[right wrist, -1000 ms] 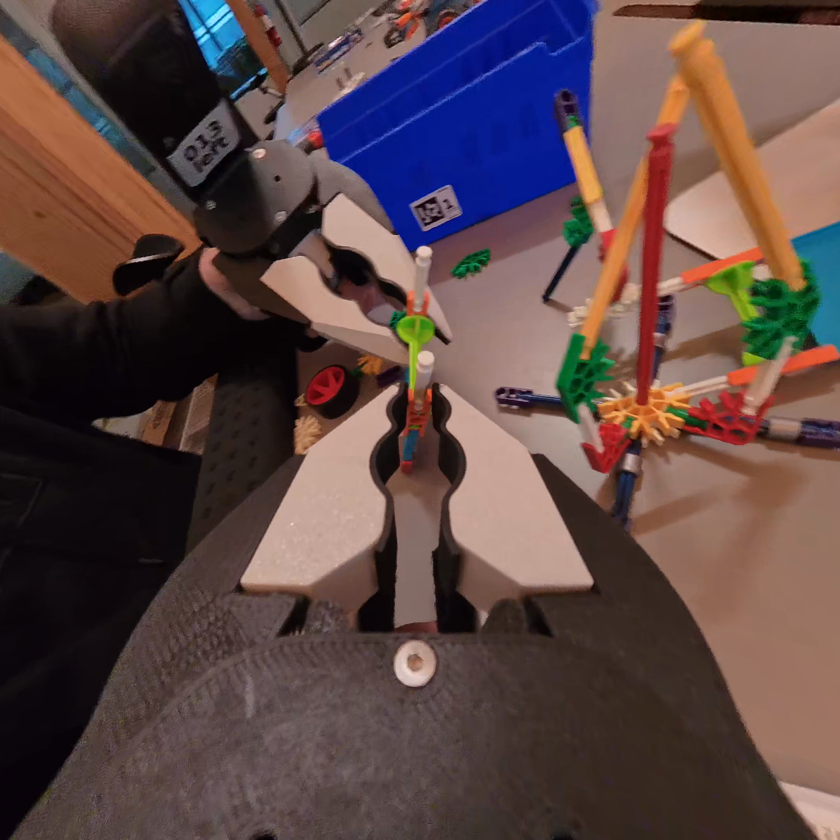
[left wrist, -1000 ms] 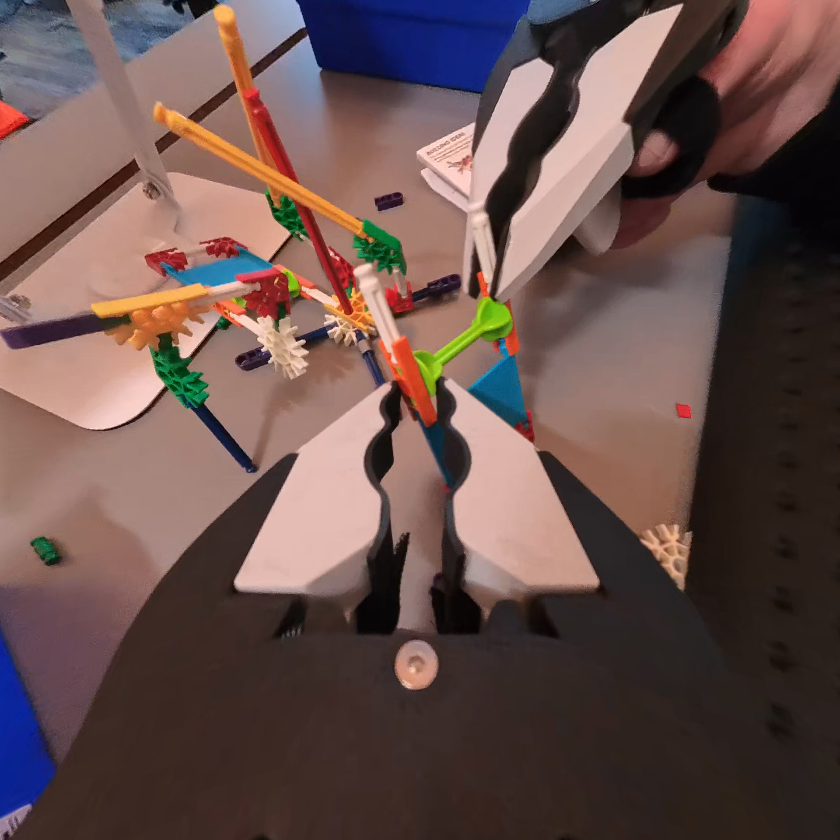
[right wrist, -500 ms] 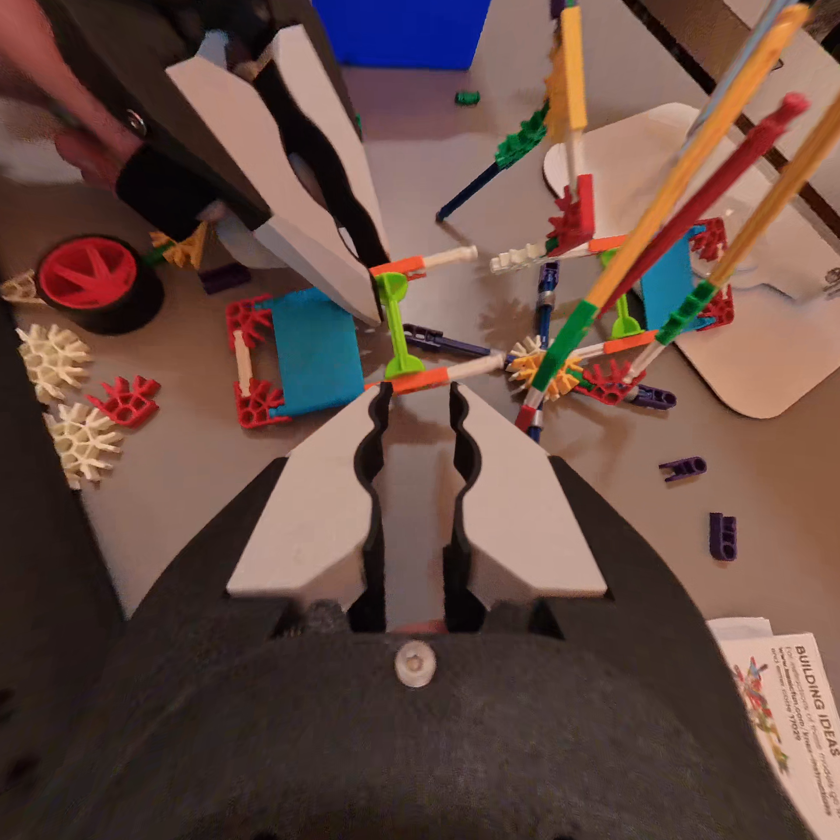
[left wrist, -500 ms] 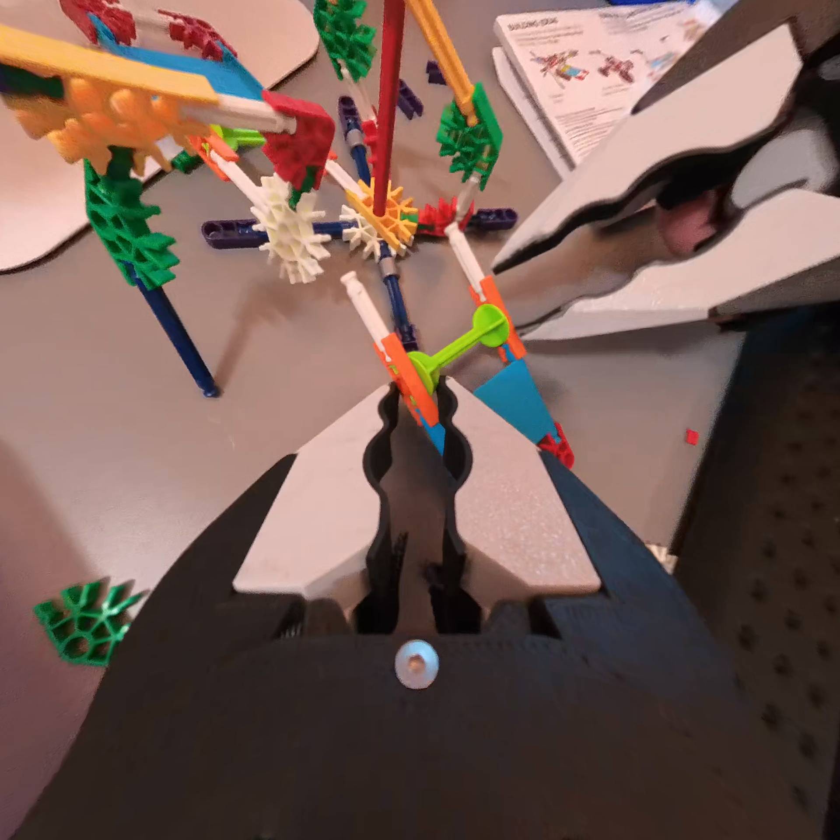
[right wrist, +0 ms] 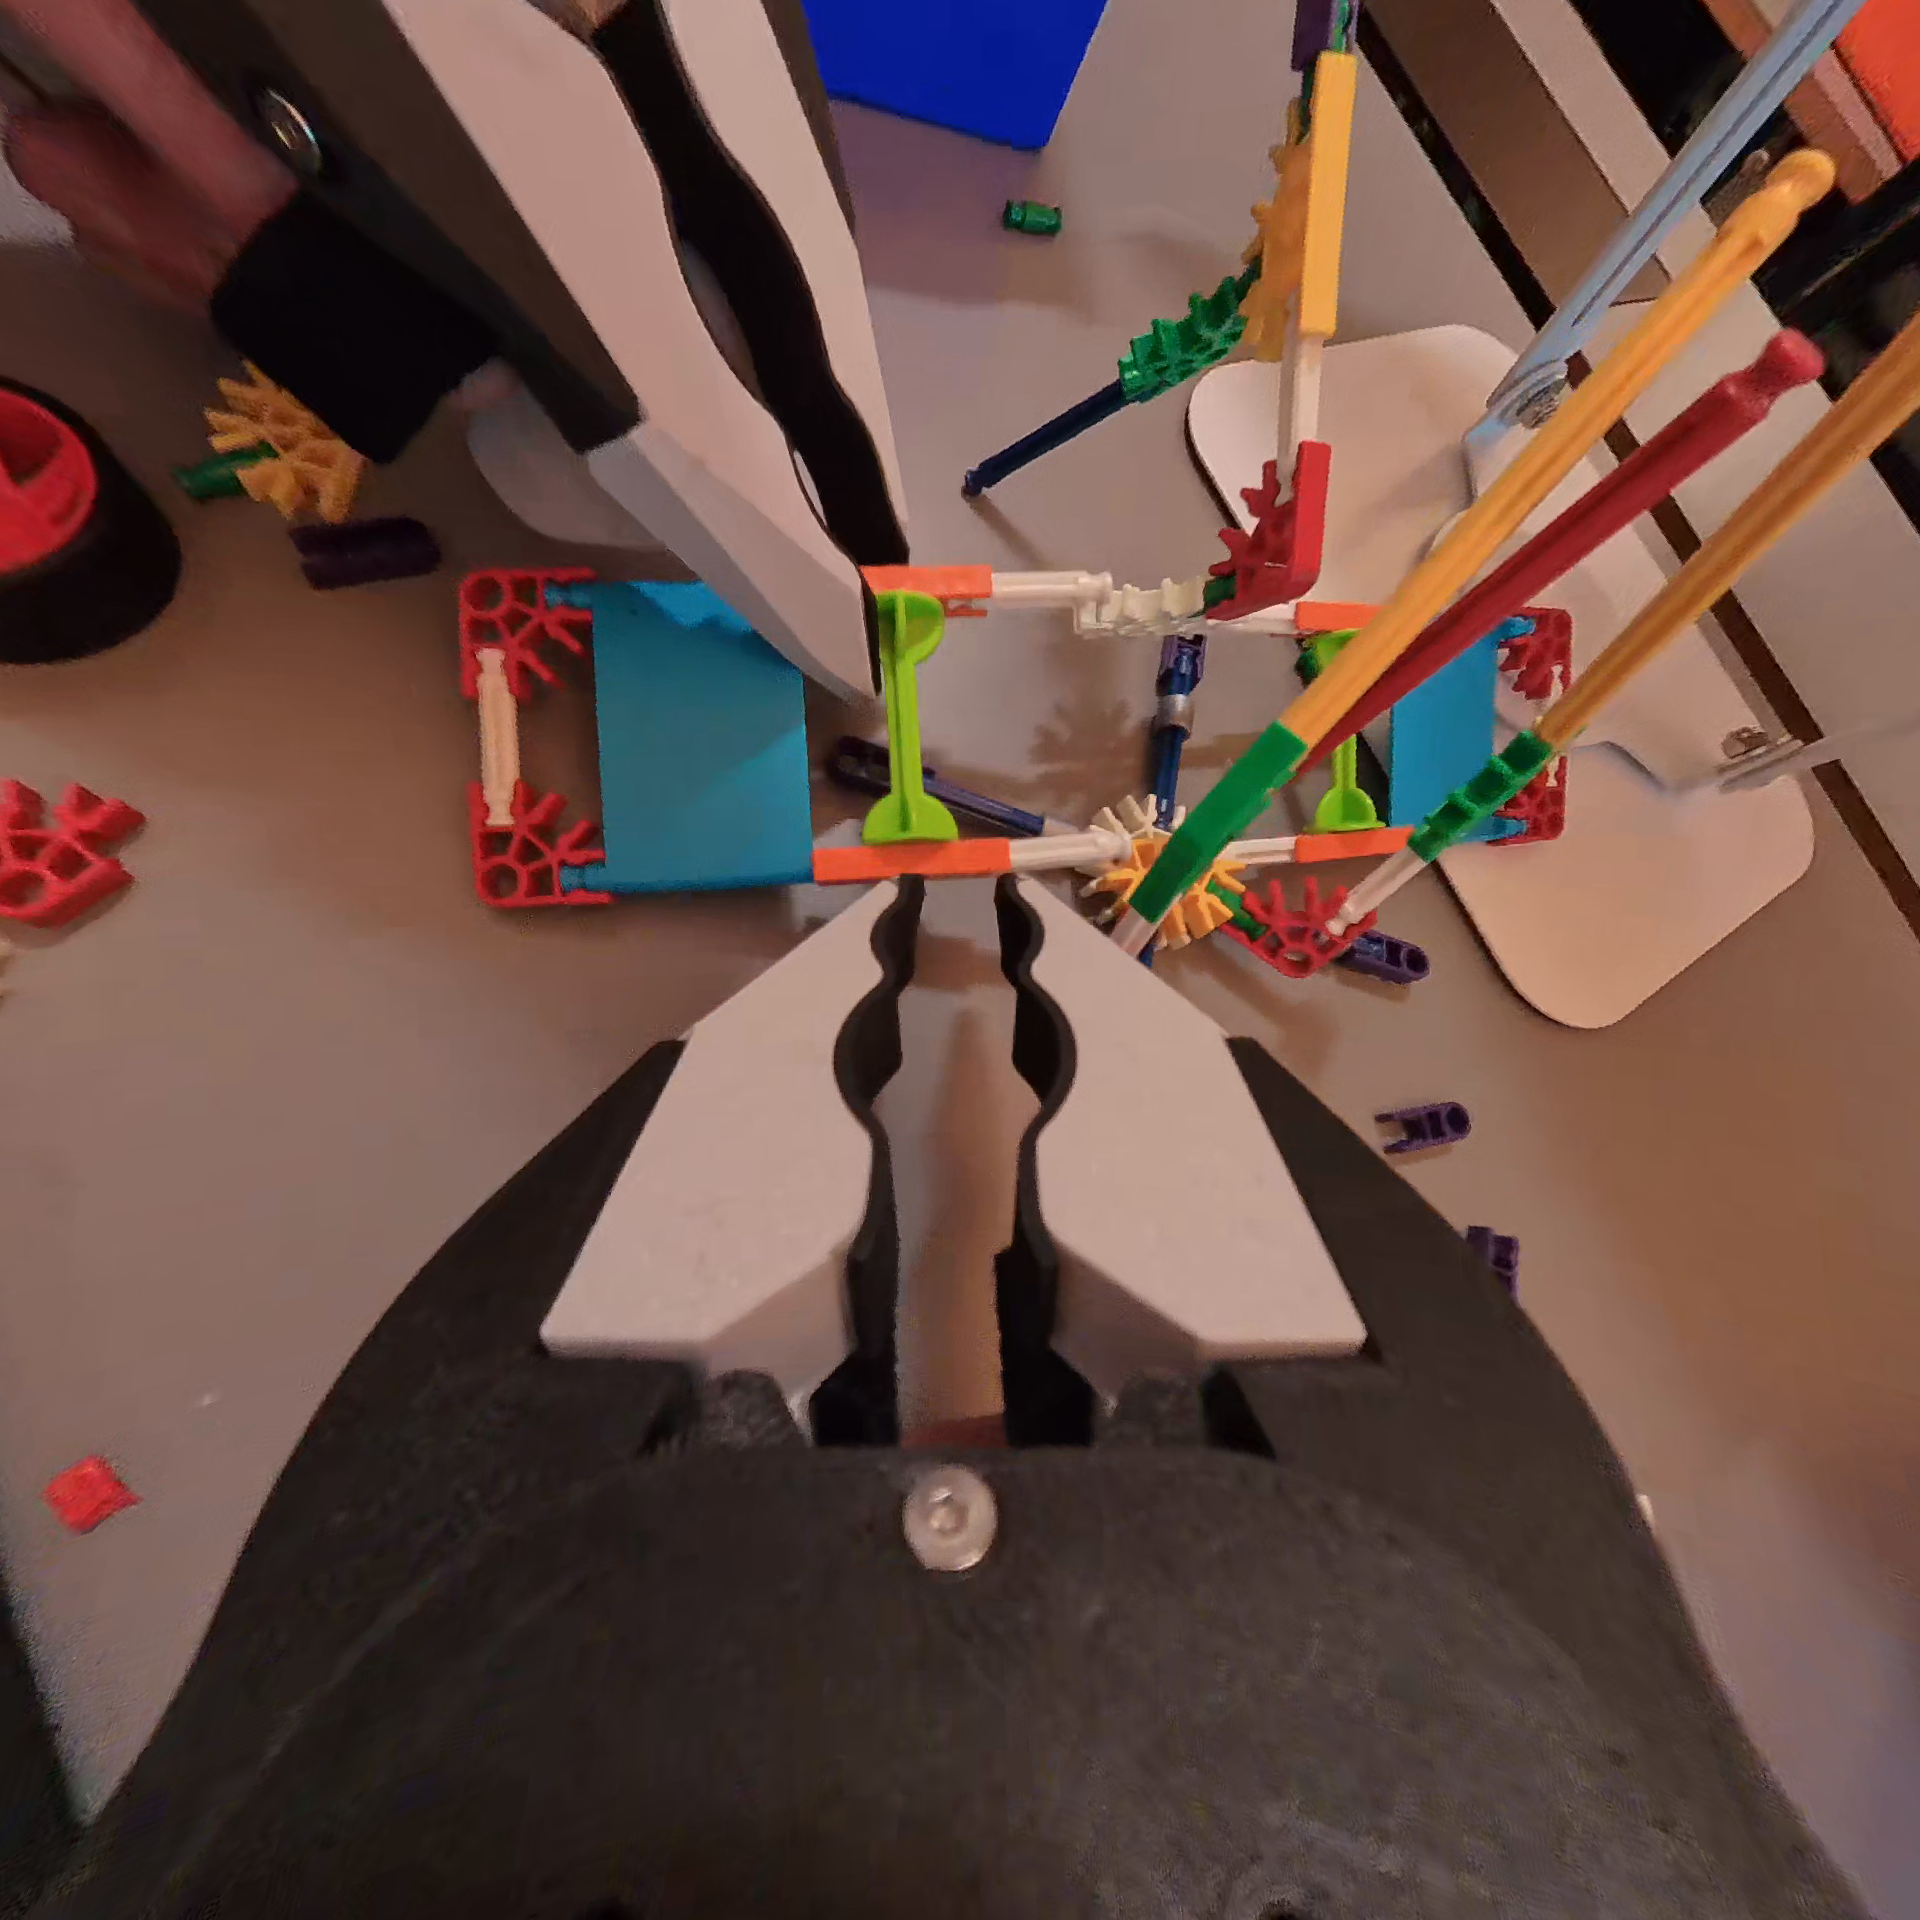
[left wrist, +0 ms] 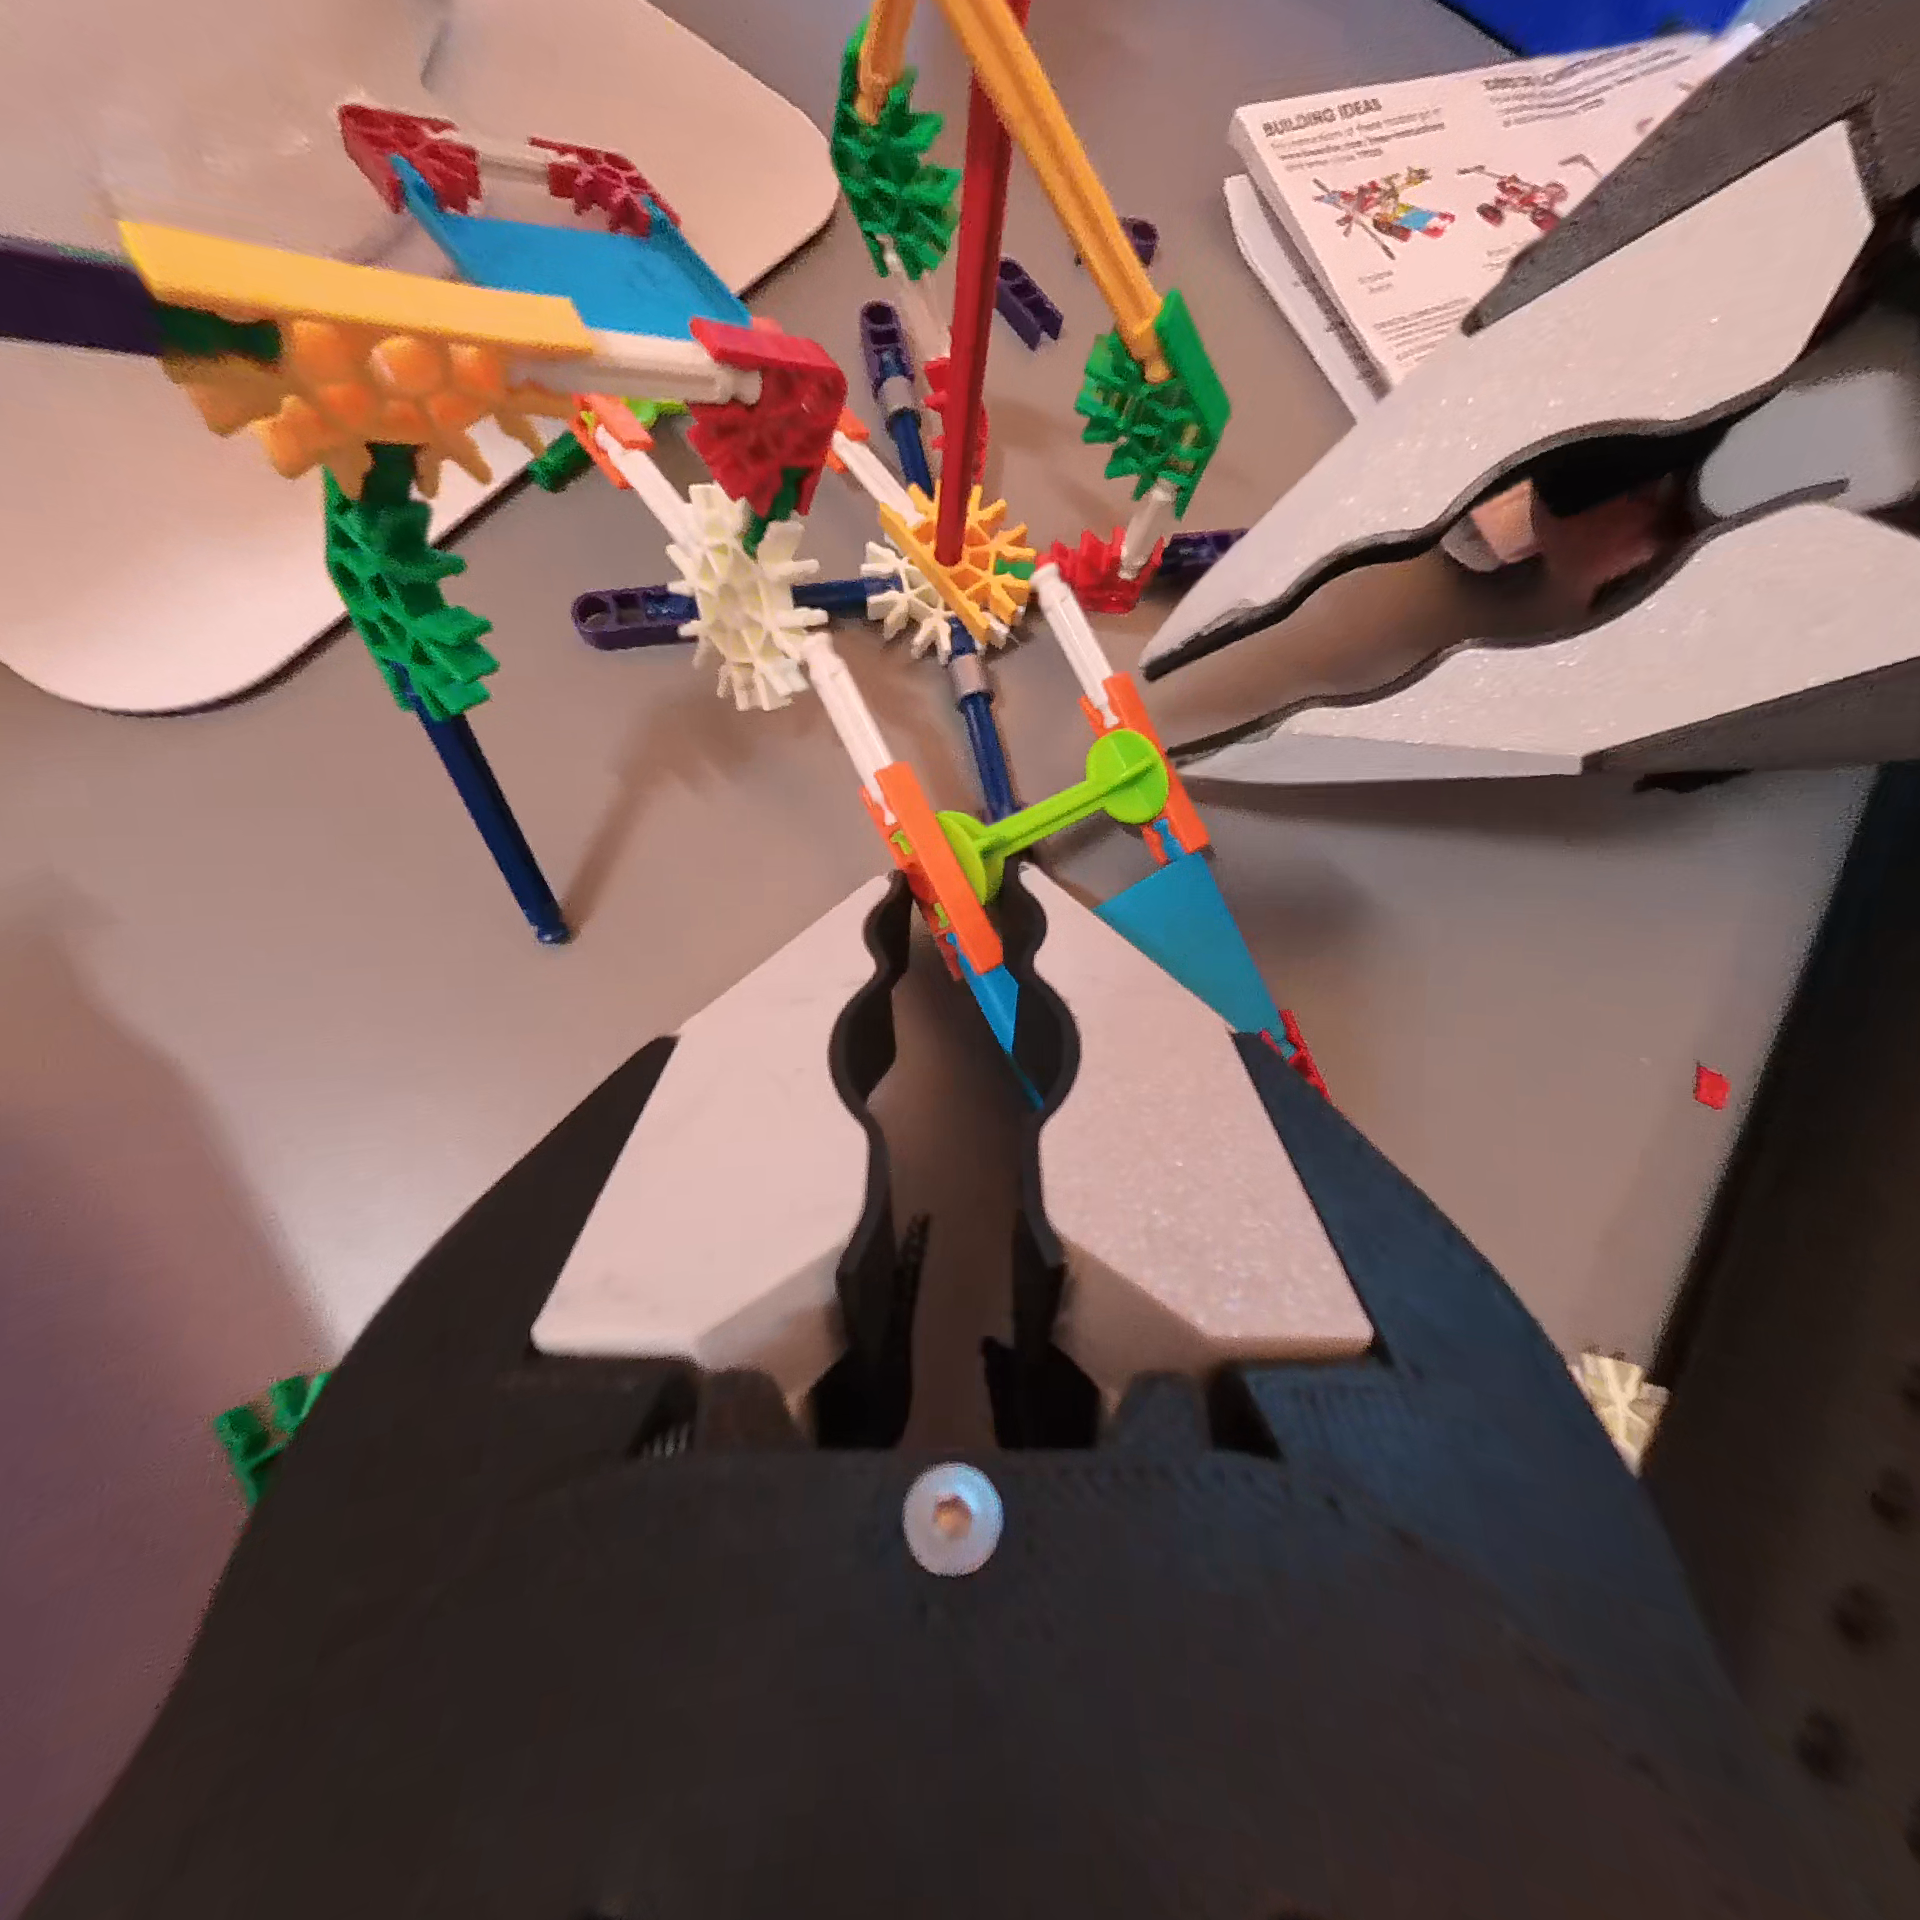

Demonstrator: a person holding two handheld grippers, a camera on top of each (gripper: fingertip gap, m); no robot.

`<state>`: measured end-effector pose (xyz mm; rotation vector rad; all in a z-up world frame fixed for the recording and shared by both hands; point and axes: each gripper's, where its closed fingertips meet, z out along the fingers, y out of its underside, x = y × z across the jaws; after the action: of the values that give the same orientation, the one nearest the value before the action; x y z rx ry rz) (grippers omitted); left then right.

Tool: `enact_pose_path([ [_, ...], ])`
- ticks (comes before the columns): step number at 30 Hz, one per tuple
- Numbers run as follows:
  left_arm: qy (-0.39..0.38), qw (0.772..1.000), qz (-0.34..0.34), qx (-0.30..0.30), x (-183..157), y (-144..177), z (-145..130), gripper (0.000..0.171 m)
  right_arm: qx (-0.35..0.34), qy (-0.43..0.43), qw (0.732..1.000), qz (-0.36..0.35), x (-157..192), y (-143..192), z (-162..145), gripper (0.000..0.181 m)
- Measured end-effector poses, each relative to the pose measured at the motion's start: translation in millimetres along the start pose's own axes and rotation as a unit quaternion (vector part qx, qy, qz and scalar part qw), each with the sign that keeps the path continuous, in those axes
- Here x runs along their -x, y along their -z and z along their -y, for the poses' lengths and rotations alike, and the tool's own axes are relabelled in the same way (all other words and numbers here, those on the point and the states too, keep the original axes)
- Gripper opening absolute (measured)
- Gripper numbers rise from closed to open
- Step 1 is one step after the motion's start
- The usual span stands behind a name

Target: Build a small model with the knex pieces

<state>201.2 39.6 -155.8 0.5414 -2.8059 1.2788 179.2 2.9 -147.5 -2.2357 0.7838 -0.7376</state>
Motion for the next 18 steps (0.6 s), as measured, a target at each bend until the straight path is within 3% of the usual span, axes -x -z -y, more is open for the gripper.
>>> enact_pose_path([
  [5, 0.000, 1.000, 0.007, -0.001, 5, 0, 0, 0.015, 0.010, 0.022, 1.000, -0.007, -13, 7, -6, 0.010],
  [9, 0.002, 1.000, 0.006, 0.005, 9, -1, -1, 0.015, -0.021, -0.021, 0.999, -0.012, -30, 14, 3, 0.016],
  [12, 0.000, 1.000, 0.006, 0.007, 10, -3, -2, 0.015, 0.002, 0.018, 0.999, -0.035, -38, 9, 1, 0.018],
  [14, -0.002, 1.000, 0.016, 0.001, 13, -2, 1, 0.015, -0.001, 0.030, 0.999, -0.029, -37, 15, 6, 0.008],
  [18, -0.006, 1.000, 0.023, -0.008, 15, -2, 7, 0.014, -0.002, 0.006, 0.999, -0.048, -55, 15, 8, 0.031],
])
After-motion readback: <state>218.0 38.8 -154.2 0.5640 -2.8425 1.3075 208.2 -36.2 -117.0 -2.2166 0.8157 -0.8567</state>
